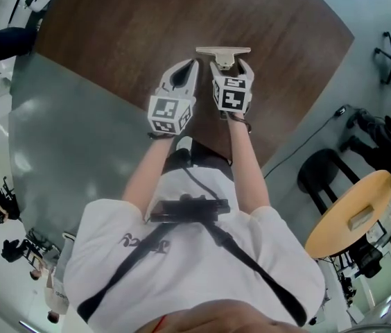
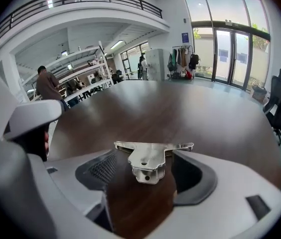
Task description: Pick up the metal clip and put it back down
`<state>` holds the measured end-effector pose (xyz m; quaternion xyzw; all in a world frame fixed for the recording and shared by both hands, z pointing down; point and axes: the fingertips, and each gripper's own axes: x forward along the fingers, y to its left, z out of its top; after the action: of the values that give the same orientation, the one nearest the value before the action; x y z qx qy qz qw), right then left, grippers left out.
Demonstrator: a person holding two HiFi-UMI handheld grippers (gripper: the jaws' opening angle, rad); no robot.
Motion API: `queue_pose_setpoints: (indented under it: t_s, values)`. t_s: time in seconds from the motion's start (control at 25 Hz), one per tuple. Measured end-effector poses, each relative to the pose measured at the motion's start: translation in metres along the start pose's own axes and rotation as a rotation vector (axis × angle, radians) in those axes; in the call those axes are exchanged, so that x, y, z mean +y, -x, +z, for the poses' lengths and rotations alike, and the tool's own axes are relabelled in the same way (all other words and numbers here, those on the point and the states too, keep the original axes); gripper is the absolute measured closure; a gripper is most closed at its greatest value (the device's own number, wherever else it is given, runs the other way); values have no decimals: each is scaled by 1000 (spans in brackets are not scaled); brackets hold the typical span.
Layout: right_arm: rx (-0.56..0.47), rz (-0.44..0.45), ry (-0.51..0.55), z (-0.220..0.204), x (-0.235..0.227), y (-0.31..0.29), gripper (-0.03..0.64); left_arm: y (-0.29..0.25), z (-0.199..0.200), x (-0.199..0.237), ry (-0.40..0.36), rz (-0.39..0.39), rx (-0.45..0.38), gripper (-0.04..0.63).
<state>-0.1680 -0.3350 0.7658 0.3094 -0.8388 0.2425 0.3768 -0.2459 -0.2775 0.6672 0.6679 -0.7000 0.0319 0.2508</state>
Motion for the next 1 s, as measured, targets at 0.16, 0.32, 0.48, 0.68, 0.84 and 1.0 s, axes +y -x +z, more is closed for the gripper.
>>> queue_pose_setpoints:
  t_s: [0.16,0.32,0.48,0.68,0.84,1.0]
  values:
    - [41,-25,-19,-7,-4,-17,293,-3,-1,-1,0,-7,4,584]
    - [59,-46,-46,-11,-8,-30,293,-2,-4,-3,7,-8,8,584]
    - [14,-68,-41,1,-5,-36,295,-1,-7,-2,16,-6,12,584]
    - [9,-93,-24,4,-5,-38,312,5,-7,0,29,5,4,584]
    - [8,-118,-41,1,-7,-32,314,11,-9,-2,51,6,6,584]
    - [-53,-107,-49,5,-8,-15,314,17,-6,-6,53,8,-6,583]
